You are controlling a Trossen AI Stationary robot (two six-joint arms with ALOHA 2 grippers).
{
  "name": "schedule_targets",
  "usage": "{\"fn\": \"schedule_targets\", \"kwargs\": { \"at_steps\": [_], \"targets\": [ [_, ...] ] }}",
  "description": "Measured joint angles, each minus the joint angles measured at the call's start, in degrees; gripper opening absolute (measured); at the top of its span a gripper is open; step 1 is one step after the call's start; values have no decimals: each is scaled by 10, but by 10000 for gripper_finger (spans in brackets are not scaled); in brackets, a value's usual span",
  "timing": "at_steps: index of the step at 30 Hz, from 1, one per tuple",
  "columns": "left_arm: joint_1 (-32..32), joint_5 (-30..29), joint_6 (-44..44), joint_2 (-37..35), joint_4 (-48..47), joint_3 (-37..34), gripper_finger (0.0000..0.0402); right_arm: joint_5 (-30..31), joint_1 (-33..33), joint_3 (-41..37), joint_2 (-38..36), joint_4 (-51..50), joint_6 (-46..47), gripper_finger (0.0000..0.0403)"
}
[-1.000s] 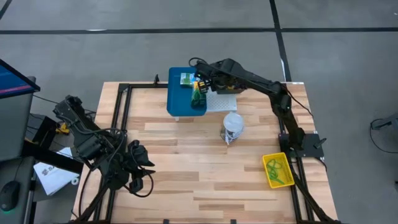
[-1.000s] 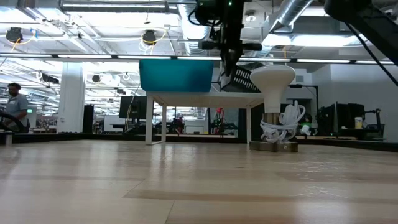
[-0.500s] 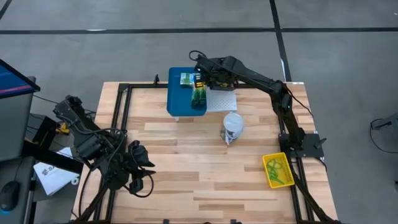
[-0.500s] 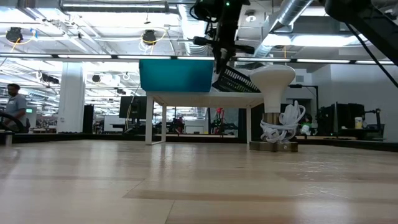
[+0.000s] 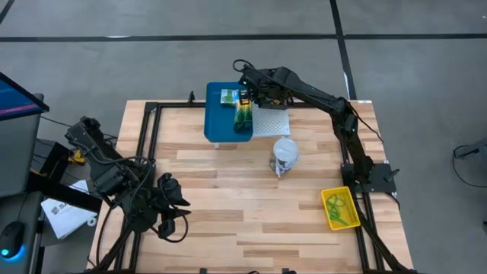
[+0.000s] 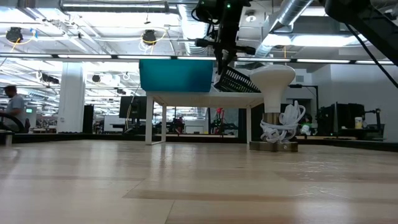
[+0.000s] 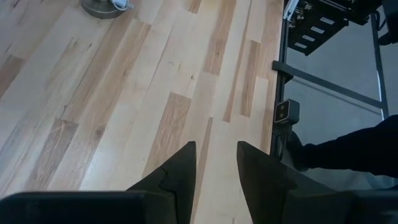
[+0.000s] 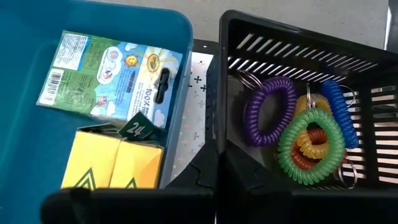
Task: Pick & Place Office Desk Supplies
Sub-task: Put the black bin with spring keychains on the shelf
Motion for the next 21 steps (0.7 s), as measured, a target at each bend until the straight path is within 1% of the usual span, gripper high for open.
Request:
{"fn": "schedule_targets", "kwargs": {
  "at_steps": [9, 11, 16, 21],
  "targets": [
    [0, 0, 0, 0, 0, 0, 109, -14, 0, 0, 0, 1, -3, 9],
    [0, 0, 0, 0, 0, 0, 108, -14, 0, 0, 0, 1, -3, 5],
    [0, 17, 0, 0, 0, 0, 108, -14, 3, 0, 0, 15, -4, 4],
    [0, 26, 0, 0, 5, 0, 107, -14, 9, -1, 19, 8, -3, 2]
  ]
}}
